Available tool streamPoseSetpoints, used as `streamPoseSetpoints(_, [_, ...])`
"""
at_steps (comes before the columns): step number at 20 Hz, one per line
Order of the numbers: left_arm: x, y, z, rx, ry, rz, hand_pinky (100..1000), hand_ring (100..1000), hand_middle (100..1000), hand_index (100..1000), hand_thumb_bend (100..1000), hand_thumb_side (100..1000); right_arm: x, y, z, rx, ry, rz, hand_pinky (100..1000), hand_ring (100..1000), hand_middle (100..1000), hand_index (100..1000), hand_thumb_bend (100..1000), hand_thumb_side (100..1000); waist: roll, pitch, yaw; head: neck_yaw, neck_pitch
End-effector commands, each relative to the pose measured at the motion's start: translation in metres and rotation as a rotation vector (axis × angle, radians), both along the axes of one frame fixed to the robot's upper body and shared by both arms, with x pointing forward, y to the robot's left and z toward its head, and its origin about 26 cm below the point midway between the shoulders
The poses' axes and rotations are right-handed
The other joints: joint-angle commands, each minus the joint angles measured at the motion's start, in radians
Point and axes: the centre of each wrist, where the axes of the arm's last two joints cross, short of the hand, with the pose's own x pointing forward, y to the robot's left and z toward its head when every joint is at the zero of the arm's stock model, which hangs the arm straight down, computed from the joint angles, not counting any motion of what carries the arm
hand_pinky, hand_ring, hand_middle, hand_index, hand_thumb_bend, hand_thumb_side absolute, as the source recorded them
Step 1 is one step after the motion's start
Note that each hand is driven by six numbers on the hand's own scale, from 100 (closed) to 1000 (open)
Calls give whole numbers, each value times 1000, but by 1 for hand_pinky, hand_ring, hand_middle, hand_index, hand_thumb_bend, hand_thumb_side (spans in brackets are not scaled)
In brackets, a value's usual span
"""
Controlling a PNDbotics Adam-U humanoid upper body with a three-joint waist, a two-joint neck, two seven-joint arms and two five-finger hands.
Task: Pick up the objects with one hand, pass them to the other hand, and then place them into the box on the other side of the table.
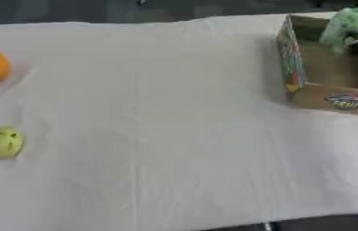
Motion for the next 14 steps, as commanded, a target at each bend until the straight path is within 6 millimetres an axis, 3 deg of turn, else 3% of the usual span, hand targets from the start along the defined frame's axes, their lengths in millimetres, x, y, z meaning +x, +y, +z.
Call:
streamPoseSetpoints(1, [-4,11,15,21,-43,26,660,680,656,795,420,255,-3,-13,17,-88,3,-17,952,1000,869,974,171,183,-1,-12,2,-1,-7])
streamPoseSetpoints(3, [-4,13,15,19,-42,32,660,680,656,795,419,258,-3,-15,15,-109,17,-17,965,1000,894,986,242,100,-2,-12,3,2,-6])
streamPoseSetpoints(5, [-4,15,15,17,-40,38,660,681,657,795,418,256,-4,-17,15,-119,23,-25,974,1000,913,987,314,100,-2,-13,4,4,-5])
streamPoseSetpoints(12, [-3,18,17,10,-40,48,657,680,656,796,421,263,-7,-19,16,-123,8,-38,978,1000,922,994,345,100,-5,-14,4,20,-2])
streamPoseSetpoints(14, [-3,18,17,12,-40,49,657,680,656,796,423,262,-7,-18,18,-119,-3,-36,979,1000,919,996,315,100,-4,-14,4,27,-1])
